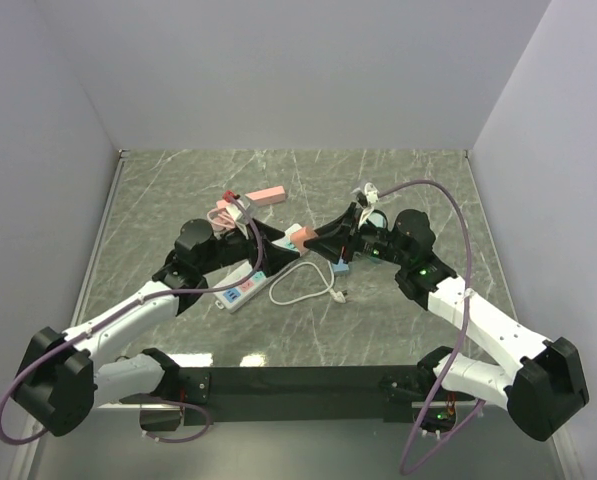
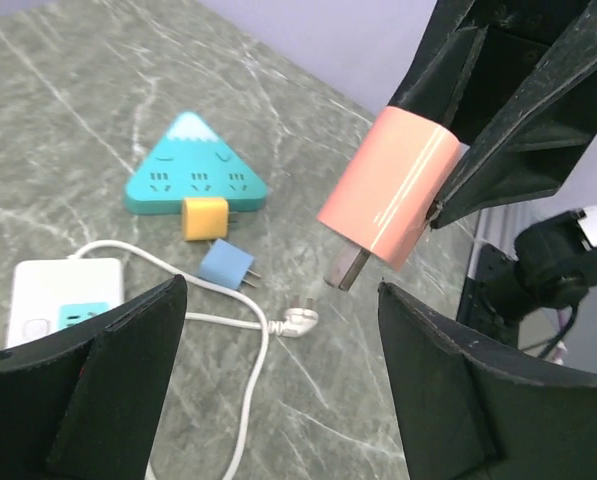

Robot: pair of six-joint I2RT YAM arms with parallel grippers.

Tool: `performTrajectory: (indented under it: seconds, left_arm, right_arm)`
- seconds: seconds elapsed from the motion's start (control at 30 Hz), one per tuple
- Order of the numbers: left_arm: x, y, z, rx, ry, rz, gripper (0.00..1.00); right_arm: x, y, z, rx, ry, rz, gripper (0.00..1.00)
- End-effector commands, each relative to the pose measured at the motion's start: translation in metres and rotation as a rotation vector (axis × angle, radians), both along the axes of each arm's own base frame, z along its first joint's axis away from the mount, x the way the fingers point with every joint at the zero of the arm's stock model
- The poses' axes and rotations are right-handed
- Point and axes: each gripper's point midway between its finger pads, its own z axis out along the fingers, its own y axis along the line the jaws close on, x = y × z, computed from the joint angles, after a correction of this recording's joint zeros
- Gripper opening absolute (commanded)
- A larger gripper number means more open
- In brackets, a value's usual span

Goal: Insert the plug

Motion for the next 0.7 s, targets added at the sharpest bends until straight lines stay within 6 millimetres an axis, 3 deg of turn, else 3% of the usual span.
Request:
performTrajectory:
  seconds: [0.0, 0.37, 0.5, 0.63, 0.67]
  left_arm:
    - [0.003, 0.011, 0.002, 0.011, -0.039, 0.07, 0.83]
    - [0.01, 0.046, -0.017, 0.052, 0.001, 0.282, 0.83]
    - [0.023, 0.07, -0.02, 0.055, 0.048, 0.449, 0.82]
    - [0.039, 0.092, -0.039, 0.099, 0.114, 0.617, 0.82]
    - [0.042, 0.097, -0.045, 0.112, 0.133, 0.652, 0.82]
  right_arm:
    - [0.01, -0.001, 0.031, 0.029, -0.078, -0.041, 0.0]
    - [0.022, -0.014, 0.029, 0.009, -0.064, -0.106, 0.0]
    - [0.045, -0.019, 0.015, -0.075, -0.007, -0.22, 0.0]
    - [0.053, -0.018, -0.006, -0.129, 0.065, -0.248, 0.0]
    - [0.056, -0.017, -0.003, -0.135, 0.071, -0.258, 0.0]
